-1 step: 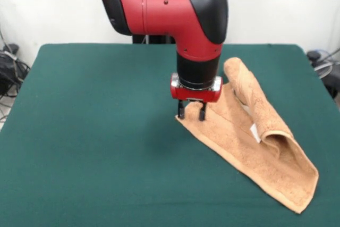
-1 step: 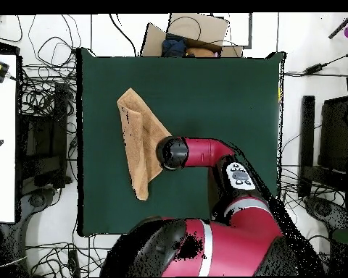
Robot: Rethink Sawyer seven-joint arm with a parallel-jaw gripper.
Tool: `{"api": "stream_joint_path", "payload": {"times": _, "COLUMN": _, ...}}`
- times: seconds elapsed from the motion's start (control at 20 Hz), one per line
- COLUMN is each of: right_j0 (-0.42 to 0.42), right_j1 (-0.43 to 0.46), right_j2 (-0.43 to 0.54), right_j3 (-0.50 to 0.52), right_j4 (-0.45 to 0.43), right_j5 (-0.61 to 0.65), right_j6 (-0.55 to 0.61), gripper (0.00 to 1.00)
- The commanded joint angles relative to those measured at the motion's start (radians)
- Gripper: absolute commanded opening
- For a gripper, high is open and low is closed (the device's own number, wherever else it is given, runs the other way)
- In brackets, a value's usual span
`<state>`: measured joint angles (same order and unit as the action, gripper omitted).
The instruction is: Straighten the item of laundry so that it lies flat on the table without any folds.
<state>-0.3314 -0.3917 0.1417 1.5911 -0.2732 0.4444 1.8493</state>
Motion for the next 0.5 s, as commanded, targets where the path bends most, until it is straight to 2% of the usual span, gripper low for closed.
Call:
{"api": "stream_joint_path", "payload": {"times": 0.05, "right_j0": -0.013, "right_j1": 0.208, "right_j2": 0.059, "right_j3": -0.133, "right_j4": -0.068, "right_j5": -0.124, "right_j6": -0.002, "gripper": 0.00}}
{"api": "stream_joint_path", "payload": {"times": 0.5, "right_j0": -0.017, "right_j1": 0.195, "right_j2": 0.062, "right_j3": -0.141, "right_j4": -0.068, "right_j5": -0.083, "right_j6": -0.009, "gripper": 0.00}}
